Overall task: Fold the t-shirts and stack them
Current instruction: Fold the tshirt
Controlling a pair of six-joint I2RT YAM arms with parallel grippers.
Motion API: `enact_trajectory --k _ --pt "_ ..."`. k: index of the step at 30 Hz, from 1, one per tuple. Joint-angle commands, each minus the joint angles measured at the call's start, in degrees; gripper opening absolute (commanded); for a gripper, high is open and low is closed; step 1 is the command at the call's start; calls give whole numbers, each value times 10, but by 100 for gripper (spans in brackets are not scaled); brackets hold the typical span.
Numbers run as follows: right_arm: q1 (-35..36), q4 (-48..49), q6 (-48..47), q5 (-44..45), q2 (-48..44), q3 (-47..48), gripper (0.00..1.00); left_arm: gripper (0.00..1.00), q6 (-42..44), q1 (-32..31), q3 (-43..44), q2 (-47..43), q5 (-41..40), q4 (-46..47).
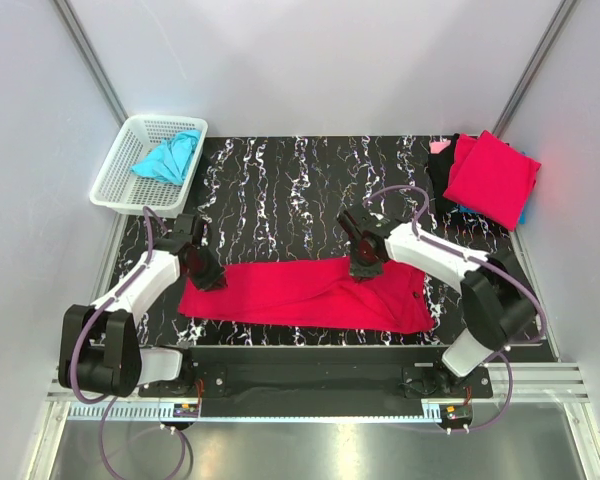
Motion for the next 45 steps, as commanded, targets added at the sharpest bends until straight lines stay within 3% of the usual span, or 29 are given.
enact_trajectory --k 1,15,17,19,22,32,33,39,45 --pt "24 -37 31 28 -49 18 4 17 8 -3 -5 -20 13 13" --pt "157 -13 167 3 -88 -119 4 17 9 -3 14 -9 11 13" --pt "187 -15 188 14 -88 -126 11 17 10 -3 16 -7 9 14" --pt "227 -18 212 28 -94 -120 30 17 9 -3 17 -6 6 14" --pt "258 -25 231 58 -111 -100 47 17 13 -4 19 -1 5 15" --pt "262 -126 244 196 -148 -35 57 17 32 -5 27 -3 22 18" --pt "260 -127 244 201 -145 -35 62 17 35 -6 28 -3 24 18" --pt "250 -138 251 213 -80 -40 60 17 37 -10 29 -7 34 18" --pt "165 -94 217 195 -95 -94 35 17 40 -12 19 -15 36 17"
